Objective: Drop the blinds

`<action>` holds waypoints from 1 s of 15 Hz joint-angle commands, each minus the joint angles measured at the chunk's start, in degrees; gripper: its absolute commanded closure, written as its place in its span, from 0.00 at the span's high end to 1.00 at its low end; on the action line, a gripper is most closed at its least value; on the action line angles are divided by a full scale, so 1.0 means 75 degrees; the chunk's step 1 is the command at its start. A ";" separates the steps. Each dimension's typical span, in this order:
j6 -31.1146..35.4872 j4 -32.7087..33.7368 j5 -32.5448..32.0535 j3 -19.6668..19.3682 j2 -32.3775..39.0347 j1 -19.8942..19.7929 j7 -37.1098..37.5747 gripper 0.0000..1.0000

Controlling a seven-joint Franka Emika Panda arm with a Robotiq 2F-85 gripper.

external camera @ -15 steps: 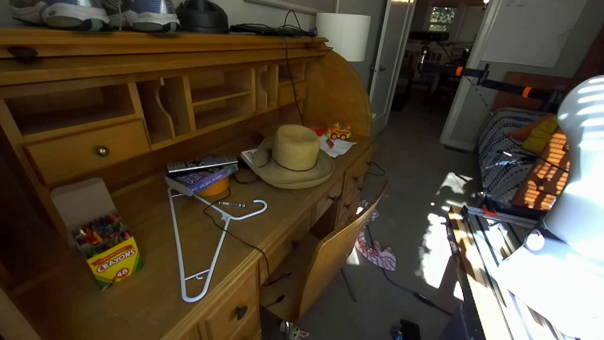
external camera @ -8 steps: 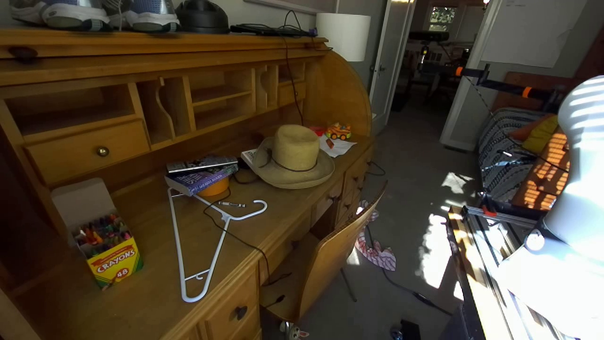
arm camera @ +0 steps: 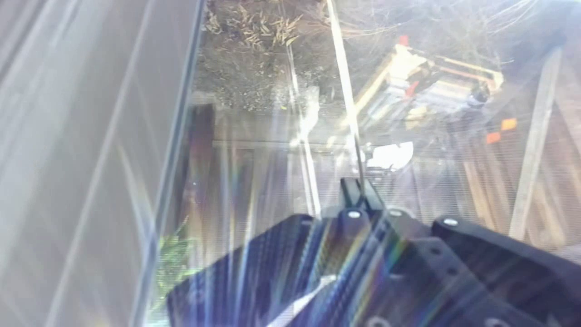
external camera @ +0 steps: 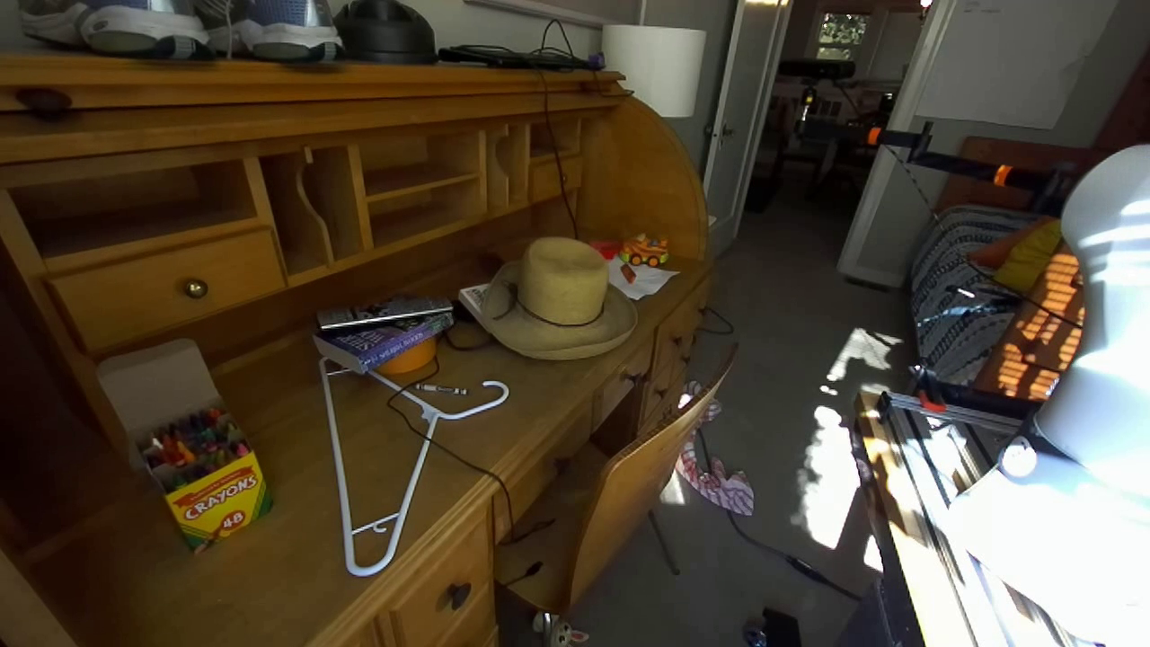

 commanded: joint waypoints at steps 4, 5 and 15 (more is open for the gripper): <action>-0.2421 0.0413 0.0774 0.0330 -0.0116 0.0225 -0.1189 0.00; -0.2798 0.0486 0.0843 0.0337 -0.0097 0.0228 -0.1412 0.00; -0.5450 0.1457 0.0651 0.0307 0.0202 0.0115 -0.2485 0.00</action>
